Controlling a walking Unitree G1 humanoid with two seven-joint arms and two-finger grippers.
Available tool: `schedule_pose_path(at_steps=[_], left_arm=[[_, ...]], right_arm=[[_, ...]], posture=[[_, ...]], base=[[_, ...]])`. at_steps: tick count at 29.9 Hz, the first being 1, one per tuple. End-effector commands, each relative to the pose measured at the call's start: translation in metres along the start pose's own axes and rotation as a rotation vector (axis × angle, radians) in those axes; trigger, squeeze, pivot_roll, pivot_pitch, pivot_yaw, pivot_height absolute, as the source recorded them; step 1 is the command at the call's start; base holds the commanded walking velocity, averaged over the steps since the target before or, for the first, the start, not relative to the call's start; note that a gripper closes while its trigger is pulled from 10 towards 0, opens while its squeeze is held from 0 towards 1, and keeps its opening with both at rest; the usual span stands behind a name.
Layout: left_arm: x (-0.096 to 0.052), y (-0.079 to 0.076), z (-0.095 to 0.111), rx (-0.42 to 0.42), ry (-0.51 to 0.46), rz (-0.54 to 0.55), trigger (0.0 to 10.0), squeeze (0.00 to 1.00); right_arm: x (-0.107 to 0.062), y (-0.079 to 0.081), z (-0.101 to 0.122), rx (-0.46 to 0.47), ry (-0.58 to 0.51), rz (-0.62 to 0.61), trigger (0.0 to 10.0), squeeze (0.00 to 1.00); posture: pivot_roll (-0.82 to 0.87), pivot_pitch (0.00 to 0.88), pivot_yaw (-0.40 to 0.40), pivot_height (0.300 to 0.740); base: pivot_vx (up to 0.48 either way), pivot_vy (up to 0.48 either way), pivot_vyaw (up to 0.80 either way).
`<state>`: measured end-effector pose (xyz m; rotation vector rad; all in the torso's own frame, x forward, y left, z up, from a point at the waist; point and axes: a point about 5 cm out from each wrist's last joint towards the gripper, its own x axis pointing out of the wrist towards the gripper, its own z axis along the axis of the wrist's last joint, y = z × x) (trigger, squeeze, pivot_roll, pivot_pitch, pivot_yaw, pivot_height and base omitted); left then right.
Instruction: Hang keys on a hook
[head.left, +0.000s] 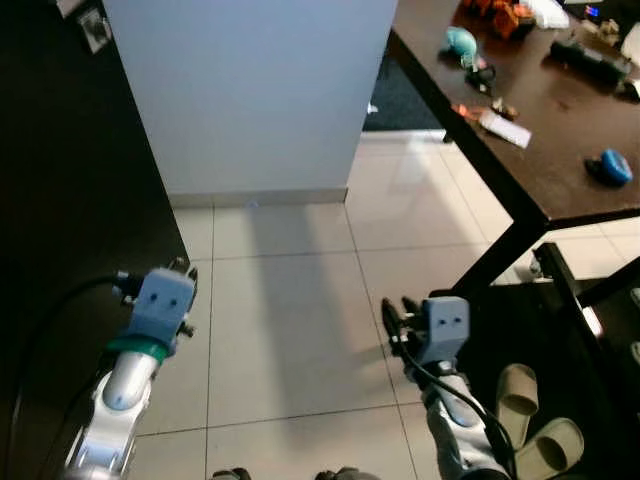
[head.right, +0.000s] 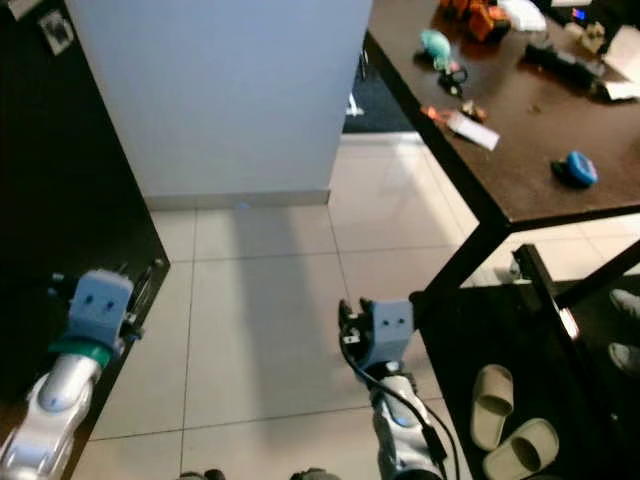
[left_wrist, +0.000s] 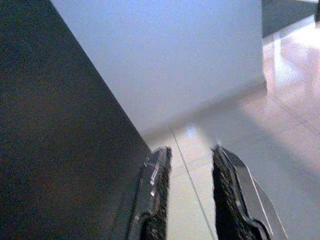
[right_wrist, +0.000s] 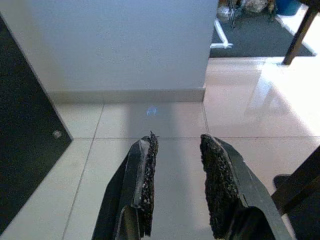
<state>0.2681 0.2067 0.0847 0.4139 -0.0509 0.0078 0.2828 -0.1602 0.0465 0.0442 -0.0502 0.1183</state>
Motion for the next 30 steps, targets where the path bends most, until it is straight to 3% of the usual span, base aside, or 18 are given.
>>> schedule_pose_path(at_steps=[1, 5, 8, 15, 21, 23, 30], left_arm=[[-0.002, -0.004, -0.003, 0.010, 0.020, -0.017, 10.0, 0.00], [0.000, -0.007, -0.008, 0.026, 0.050, 0.012, 10.0, 0.00], [0.003, -0.012, -0.007, 0.030, 0.054, 0.016, 10.0, 0.00], [0.019, -0.026, 0.016, 0.009, -0.002, -0.006, 10.0, 0.00], [0.032, -0.027, 0.031, -0.040, -0.031, 0.018, 10.0, 0.00], [0.036, -0.028, 0.039, -0.102, -0.038, 0.022, 10.0, 0.00], [0.033, -0.034, 0.040, -0.160, -0.028, -0.025, 10.0, 0.00]], right_arm=[[-0.001, 0.000, 0.002, -0.012, -0.019, -0.008, 10.0, 0.00], [0.001, -0.005, 0.010, 0.001, -0.055, -0.041, 10.0, 0.00], [-0.003, -0.007, 0.004, -0.012, -0.025, -0.036, 10.0, 0.00], [0.007, -0.005, 0.008, -0.019, -0.021, -0.019, 10.0, 0.00], [0.019, 0.002, 0.017, -0.012, -0.043, -0.005, 10.0, 0.00], [0.019, 0.006, 0.016, -0.006, -0.033, 0.010, 10.0, 0.00], [0.015, 0.008, 0.010, -0.004, -0.008, 0.021, 10.0, 0.00]], posture=[[-0.06, 0.107, 0.000, 0.740], [-0.08, 0.100, -0.009, 0.740], [-0.09, 0.095, -0.012, 0.740], [-0.11, 0.074, -0.011, 0.740], [-0.11, 0.066, -0.009, 0.740], [-0.10, 0.062, -0.014, 0.740], [-0.10, 0.066, -0.017, 0.740]], base=[[0.000, 0.000, 0.00], [0.000, 0.000, 0.00], [0.000, 0.000, 0.00], [0.000, 0.000, 0.00], [0.000, 0.000, 0.00], [0.000, 0.000, 0.00], [0.000, 0.000, 0.00]])
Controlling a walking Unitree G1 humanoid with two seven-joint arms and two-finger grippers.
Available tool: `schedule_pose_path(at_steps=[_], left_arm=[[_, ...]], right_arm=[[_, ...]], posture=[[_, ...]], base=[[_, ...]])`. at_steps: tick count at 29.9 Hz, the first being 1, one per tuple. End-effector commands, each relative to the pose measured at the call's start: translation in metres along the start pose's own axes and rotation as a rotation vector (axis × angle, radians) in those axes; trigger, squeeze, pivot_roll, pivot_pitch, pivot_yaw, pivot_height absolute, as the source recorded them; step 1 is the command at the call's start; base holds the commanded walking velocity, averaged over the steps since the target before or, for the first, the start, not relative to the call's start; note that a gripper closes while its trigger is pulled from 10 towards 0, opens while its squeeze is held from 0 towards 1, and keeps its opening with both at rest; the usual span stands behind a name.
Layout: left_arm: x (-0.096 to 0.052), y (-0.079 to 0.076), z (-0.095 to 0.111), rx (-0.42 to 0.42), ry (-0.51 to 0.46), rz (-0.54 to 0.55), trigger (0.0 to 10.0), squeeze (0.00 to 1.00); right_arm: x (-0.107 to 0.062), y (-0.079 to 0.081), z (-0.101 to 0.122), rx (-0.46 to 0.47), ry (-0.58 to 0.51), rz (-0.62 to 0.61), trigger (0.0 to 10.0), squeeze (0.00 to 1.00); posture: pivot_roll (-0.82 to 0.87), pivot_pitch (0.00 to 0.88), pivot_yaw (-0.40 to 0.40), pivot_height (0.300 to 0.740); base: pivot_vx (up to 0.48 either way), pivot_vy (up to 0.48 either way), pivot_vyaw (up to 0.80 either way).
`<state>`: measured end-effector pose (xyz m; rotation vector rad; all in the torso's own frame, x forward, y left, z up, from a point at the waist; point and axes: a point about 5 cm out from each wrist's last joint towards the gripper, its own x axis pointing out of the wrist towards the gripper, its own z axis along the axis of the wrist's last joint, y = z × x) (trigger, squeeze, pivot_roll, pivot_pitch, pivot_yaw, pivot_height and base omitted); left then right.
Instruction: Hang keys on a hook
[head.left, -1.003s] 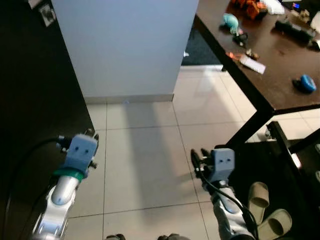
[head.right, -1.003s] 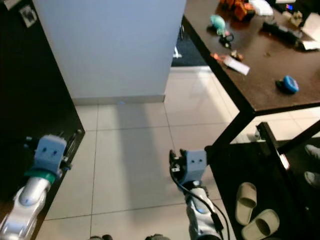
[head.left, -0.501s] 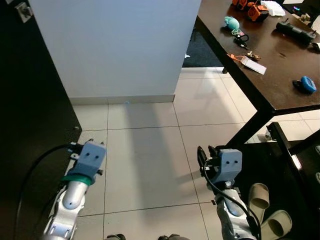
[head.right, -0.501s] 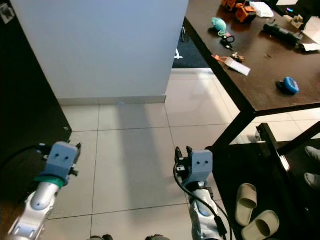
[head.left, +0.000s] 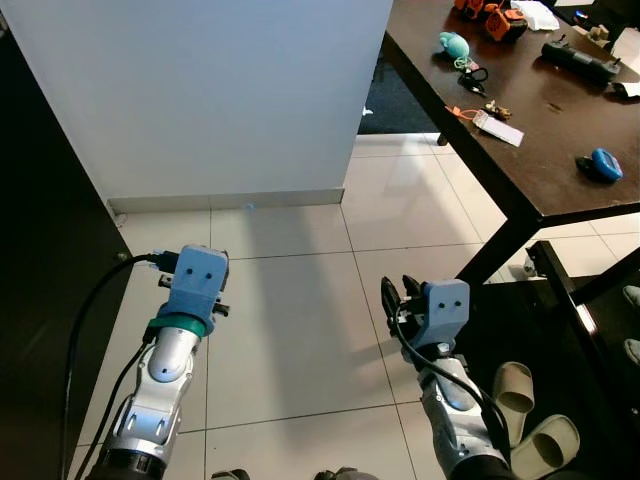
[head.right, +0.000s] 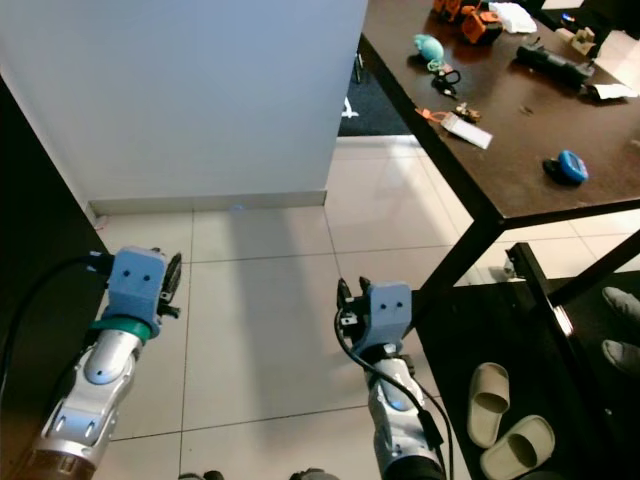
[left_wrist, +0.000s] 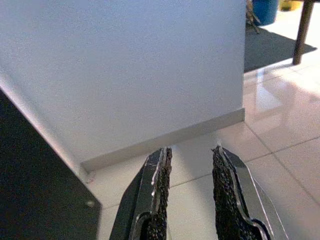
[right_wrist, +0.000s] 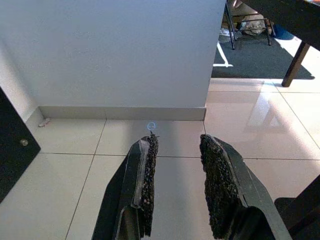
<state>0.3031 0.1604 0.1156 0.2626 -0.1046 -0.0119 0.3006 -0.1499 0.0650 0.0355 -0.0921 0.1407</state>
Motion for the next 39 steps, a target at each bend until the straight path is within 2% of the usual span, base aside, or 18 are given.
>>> schedule_pose_path(at_steps=[1, 4, 8, 29, 39], left_arm=[[-0.004, -0.003, -0.006, -0.009, 0.029, -0.018, 10.0, 0.00], [-0.006, -0.003, -0.006, 0.004, 0.010, -0.037, 10.0, 0.00], [-0.004, -0.004, -0.004, 0.057, -0.008, -0.028, 10.0, 0.00], [0.000, -0.006, 0.006, 0.040, -0.032, -0.035, 10.0, 0.00], [0.000, -0.006, 0.010, 0.067, -0.059, -0.044, 10.0, 0.00]], right_arm=[[-0.006, -0.001, -0.007, 0.007, 0.033, -0.003, 10.0, 0.00], [-0.006, 0.001, -0.008, 0.006, 0.036, 0.004, 10.0, 0.00], [-0.004, 0.006, -0.008, 0.011, 0.035, 0.021, 10.0, 0.00], [-0.005, 0.006, -0.010, 0.012, 0.046, 0.022, 10.0, 0.00], [-0.004, 0.008, -0.010, 0.018, 0.045, 0.028, 10.0, 0.00]], posture=[[-0.10, 0.066, -0.017, 0.740], [-0.09, 0.072, -0.018, 0.740], [-0.09, 0.077, -0.018, 0.740], [-0.09, 0.084, -0.018, 0.740], [-0.08, 0.083, -0.016, 0.740]], base=[[0.000, 0.000, 0.00], [0.000, 0.000, 0.00], [0.480, 0.000, 0.00], [0.480, 0.000, 0.00], [0.480, 0.000, 0.00]])
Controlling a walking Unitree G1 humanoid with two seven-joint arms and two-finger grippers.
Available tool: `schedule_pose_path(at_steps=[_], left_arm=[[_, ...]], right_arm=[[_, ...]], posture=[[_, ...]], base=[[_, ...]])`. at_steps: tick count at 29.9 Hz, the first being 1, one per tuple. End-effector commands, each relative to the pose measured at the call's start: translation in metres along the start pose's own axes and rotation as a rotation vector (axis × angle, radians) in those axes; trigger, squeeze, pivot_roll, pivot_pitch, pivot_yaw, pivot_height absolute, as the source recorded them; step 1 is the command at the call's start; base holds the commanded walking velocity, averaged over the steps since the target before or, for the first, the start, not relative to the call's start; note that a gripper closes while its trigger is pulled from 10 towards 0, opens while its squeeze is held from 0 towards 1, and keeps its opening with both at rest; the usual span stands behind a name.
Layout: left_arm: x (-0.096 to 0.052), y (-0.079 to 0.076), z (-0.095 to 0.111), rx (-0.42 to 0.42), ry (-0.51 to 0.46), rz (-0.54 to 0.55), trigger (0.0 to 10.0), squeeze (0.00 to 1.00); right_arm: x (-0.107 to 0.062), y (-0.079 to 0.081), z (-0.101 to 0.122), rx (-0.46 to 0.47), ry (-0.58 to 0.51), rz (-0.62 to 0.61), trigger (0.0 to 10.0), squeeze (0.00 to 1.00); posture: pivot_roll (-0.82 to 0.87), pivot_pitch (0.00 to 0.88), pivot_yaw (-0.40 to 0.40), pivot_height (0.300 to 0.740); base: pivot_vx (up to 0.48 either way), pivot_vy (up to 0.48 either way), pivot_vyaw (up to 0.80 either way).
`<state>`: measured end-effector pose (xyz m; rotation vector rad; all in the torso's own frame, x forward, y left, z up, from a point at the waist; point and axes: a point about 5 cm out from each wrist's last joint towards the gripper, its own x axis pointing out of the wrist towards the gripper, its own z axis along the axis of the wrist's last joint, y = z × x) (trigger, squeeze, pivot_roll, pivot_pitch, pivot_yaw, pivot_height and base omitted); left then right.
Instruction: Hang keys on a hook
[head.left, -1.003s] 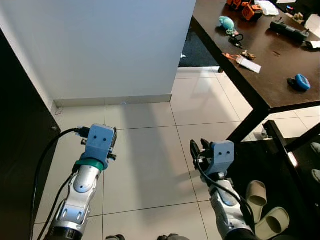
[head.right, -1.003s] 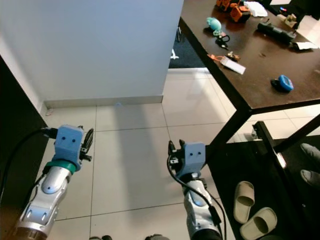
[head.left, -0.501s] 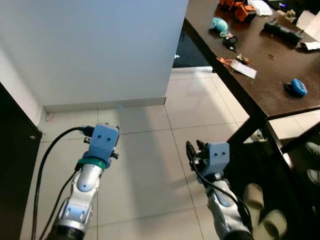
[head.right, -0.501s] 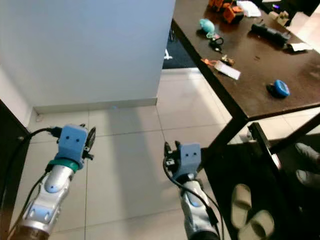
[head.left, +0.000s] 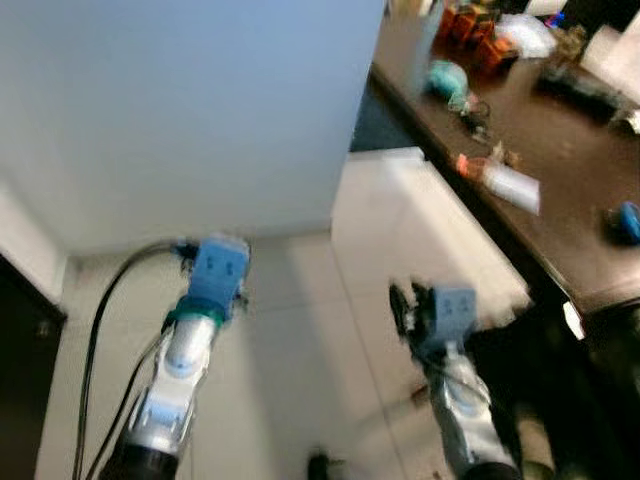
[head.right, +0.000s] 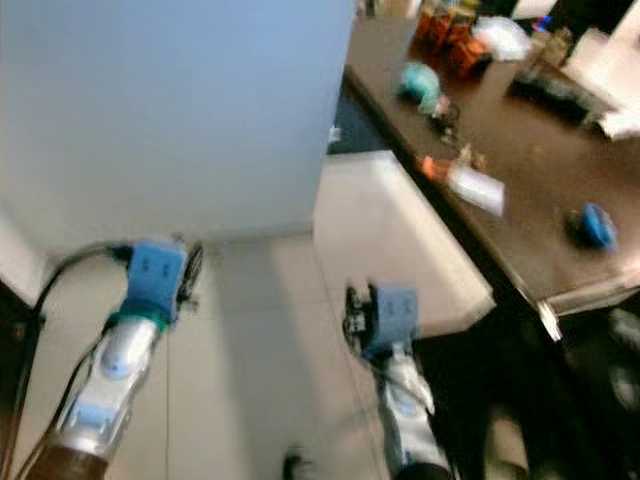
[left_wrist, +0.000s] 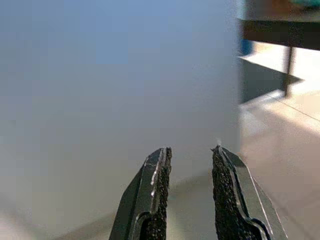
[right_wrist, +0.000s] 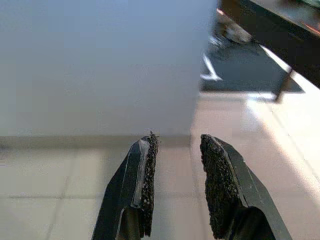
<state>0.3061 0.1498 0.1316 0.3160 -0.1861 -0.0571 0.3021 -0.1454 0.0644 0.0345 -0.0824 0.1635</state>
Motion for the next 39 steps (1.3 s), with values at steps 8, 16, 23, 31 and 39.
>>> schedule_pose_path(at_steps=[8, 16, 23, 31, 39], left_arm=[[-0.006, -0.008, -0.006, 0.022, 0.017, -0.049, 10.0, 0.00], [0.004, -0.016, 0.021, -0.017, -0.069, -0.097, 10.0, 0.00], [0.011, -0.023, 0.050, -0.027, -0.173, -0.159, 10.0, 0.00], [0.012, -0.035, 0.077, -0.033, -0.265, -0.295, 10.0, 0.00], [0.015, -0.040, 0.095, -0.080, -0.301, -0.339, 10.0, 0.00]], right_arm=[[-0.003, 0.001, -0.006, 0.030, 0.032, -0.007, 10.0, 0.00], [0.008, -0.009, 0.015, 0.026, -0.047, -0.028, 10.0, 0.00], [0.014, -0.011, 0.026, 0.028, -0.089, -0.036, 10.0, 0.00], [0.016, -0.019, 0.032, 0.021, -0.106, -0.060, 10.0, 0.00], [0.018, -0.027, 0.037, 0.015, -0.117, -0.082, 10.0, 0.00]], posture=[[-0.09, 0.081, -0.017, 0.740], [-0.09, 0.081, -0.015, 0.740], [-0.09, 0.082, -0.015, 0.740], [-0.09, 0.077, -0.015, 0.740], [-0.10, 0.070, -0.011, 0.740]], base=[[0.480, 0.000, -0.11], [0.431, 0.000, -0.80], [0.399, 0.000, -0.80], [0.389, 0.000, -0.80], [0.380, 0.000, -0.80]])
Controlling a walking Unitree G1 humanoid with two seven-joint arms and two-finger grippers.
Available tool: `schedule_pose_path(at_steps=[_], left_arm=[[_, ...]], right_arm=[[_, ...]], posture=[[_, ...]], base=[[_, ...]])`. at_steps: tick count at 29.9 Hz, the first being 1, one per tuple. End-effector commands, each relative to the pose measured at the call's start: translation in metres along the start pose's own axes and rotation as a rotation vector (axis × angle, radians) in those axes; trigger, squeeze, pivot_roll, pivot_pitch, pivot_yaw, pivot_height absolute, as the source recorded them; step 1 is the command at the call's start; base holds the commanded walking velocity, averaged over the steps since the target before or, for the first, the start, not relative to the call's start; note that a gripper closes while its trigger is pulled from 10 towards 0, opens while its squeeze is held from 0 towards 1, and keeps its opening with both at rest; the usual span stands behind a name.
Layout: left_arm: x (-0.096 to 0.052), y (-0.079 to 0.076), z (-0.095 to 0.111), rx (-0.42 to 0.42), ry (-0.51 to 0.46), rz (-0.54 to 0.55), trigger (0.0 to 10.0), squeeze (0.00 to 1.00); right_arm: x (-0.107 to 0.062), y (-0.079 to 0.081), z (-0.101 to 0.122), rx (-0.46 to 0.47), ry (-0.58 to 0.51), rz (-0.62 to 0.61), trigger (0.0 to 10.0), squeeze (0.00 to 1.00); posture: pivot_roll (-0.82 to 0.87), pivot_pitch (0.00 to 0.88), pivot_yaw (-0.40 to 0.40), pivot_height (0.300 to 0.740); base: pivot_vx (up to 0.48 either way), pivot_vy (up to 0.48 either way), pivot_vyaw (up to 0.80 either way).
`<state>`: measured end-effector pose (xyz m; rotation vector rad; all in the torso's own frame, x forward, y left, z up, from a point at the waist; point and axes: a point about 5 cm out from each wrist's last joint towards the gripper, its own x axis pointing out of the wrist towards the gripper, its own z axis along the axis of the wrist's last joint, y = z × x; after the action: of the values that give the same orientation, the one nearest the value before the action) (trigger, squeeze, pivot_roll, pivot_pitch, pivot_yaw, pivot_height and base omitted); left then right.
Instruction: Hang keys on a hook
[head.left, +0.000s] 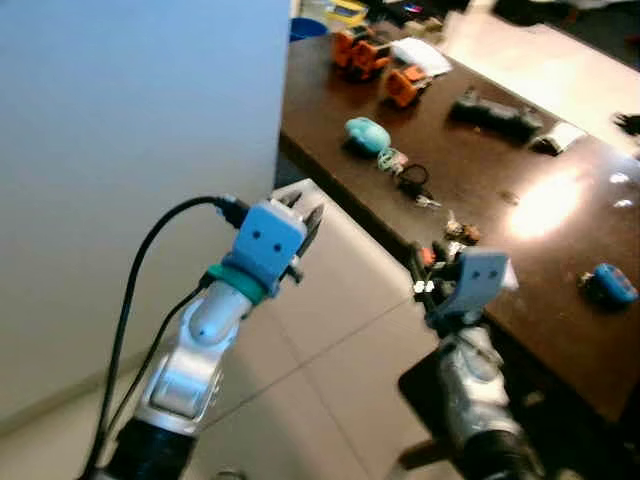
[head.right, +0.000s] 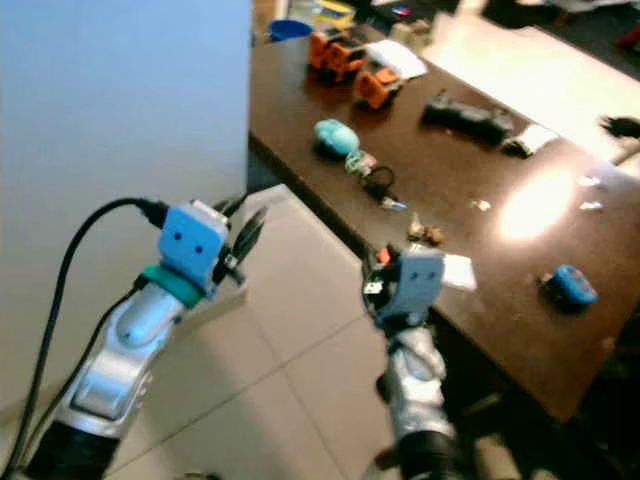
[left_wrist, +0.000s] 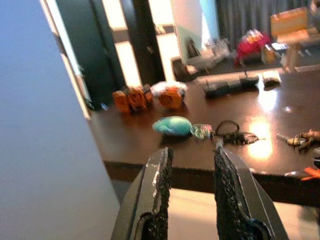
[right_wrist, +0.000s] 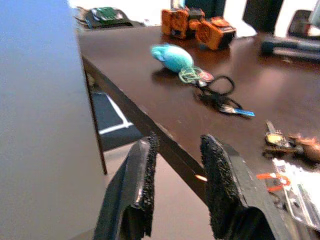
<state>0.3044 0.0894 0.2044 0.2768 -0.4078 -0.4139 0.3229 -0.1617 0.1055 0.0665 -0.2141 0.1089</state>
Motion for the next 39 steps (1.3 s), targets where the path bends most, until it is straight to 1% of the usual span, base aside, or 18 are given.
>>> schedule_pose_path(at_steps=[1, 3, 4, 5, 9, 13, 16, 20, 24, 25, 26, 28, 30, 31, 34, 37, 38, 39], left_arm=[[0.003, -0.006, 0.008, -0.022, -0.027, -0.026, 10.0, 0.00], [0.004, -0.006, 0.011, -0.029, -0.036, -0.033, 10.0, 0.00], [0.006, -0.009, 0.017, -0.038, -0.051, -0.081, 10.0, 0.00], [0.006, -0.009, 0.017, -0.038, -0.051, -0.081, 10.0, 0.00], [0.006, -0.015, 0.024, -0.032, -0.065, -0.196, 10.0, 0.00], [0.006, -0.017, 0.029, -0.042, -0.072, -0.229, 10.0, 0.00], [0.008, -0.016, 0.043, -0.084, -0.102, -0.272, 10.0, 0.00], [0.009, -0.014, 0.050, -0.080, -0.100, -0.301, 10.0, 0.00], [0.010, -0.009, 0.045, -0.043, -0.061, -0.275, 10.0, 0.00], [0.012, -0.003, 0.039, -0.024, -0.023, -0.216, 10.0, 0.00], [0.012, -0.003, 0.039, -0.024, -0.023, -0.216, 10.0, 0.00], [0.015, 0.011, 0.032, -0.030, 0.025, -0.092, 10.0, 0.00], [0.015, 0.011, 0.032, -0.030, 0.025, -0.092, 10.0, 0.00], [0.015, 0.017, 0.030, -0.024, 0.042, -0.052, 10.0, 0.00], [0.005, 0.023, 0.017, 0.088, 0.117, -0.083, 10.0, 0.00], [-0.002, 0.022, 0.010, 0.104, 0.153, -0.115, 10.0, 0.00], [-0.008, 0.020, 0.002, 0.126, 0.179, -0.140, 10.0, 0.00], [-0.008, 0.020, 0.002, 0.126, 0.179, -0.140, 10.0, 0.00]], right_arm=[[-0.003, -0.009, -0.002, -0.006, 0.018, -0.029, 10.0, 0.00], [-0.003, -0.010, -0.002, -0.007, 0.018, -0.032, 10.0, 0.00], [-0.003, -0.011, -0.003, -0.008, 0.020, -0.037, 10.0, 0.00], [-0.003, -0.011, -0.003, -0.008, 0.020, -0.037, 10.0, 0.00], [-0.003, -0.012, -0.003, -0.009, 0.023, -0.044, 10.0, 0.00], [-0.003, -0.013, -0.003, -0.010, 0.023, -0.046, 10.0, 0.00], [-0.002, -0.013, -0.002, -0.012, 0.025, -0.050, 10.0, 0.00], [-0.002, -0.012, -0.004, -0.015, 0.029, -0.051, 10.0, 0.00], [-0.002, -0.011, -0.006, -0.017, 0.035, -0.052, 10.0, 0.00], [-0.003, -0.010, -0.007, -0.019, 0.039, -0.051, 10.0, 0.00], [-0.003, -0.010, -0.007, -0.019, 0.039, -0.051, 10.0, 0.00], [-0.005, -0.009, -0.009, -0.025, 0.045, -0.048, 10.0, 0.00], [-0.005, -0.009, -0.009, -0.025, 0.045, -0.048, 10.0, 0.00], [-0.006, -0.008, -0.010, -0.037, 0.052, -0.040, 10.0, 0.00], [-0.012, -0.002, -0.019, -0.110, 0.087, 0.023, 10.0, 0.00], [-0.016, 0.002, -0.023, -0.136, 0.104, 0.055, 10.0, 0.00], [-0.019, 0.004, -0.027, -0.147, 0.117, 0.072, 10.0, 0.00], [-0.019, 0.004, -0.027, -0.147, 0.117, 0.072, 10.0, 0.00]], posture=[[-0.10, 0.070, -0.011, 0.740], [-0.10, 0.067, -0.009, 0.740], [-0.10, 0.063, -0.007, 0.740], [-0.10, 0.063, -0.007, 0.740], [-0.10, 0.060, -0.006, 0.740], [-0.10, 0.060, -0.005, 0.740], [-0.10, 0.059, -0.001, 0.740], [-0.10, 0.059, 0.003, 0.740], [-0.10, 0.061, 0.008, 0.740], [-0.10, 0.061, 0.008, 0.740], [-0.10, 0.061, 0.008, 0.740], [-0.10, 0.068, 0.012, 0.740], [-0.10, 0.068, 0.012, 0.740], [-0.10, 0.073, 0.009, 0.740], [-0.09, 0.075, 0.005, 0.740], [-0.09, 0.076, 0.003, 0.740], [-0.09, 0.078, 0.003, 0.740], [-0.09, 0.078, 0.003, 0.740]], base=[[0.379, 0.000, -0.80], [0.379, 0.000, -0.80], [0.379, 0.000, -0.80], [0.379, 0.000, -0.80], [0.376, 0.000, -0.80], [0.375, 0.000, -0.80], [0.366, 0.000, -0.80], [0.322, 0.000, -0.80], [0.135, 0.000, -0.80], [0.000, 0.000, -0.43], [0.000, 0.000, -0.43], [0.000, 0.000, 0.00], [0.000, 0.000, 0.00], [0.000, 0.000, 0.00], [0.000, 0.000, 0.00], [0.000, 0.000, 0.00], [0.000, 0.000, 0.00], [0.000, 0.000, 0.00]])
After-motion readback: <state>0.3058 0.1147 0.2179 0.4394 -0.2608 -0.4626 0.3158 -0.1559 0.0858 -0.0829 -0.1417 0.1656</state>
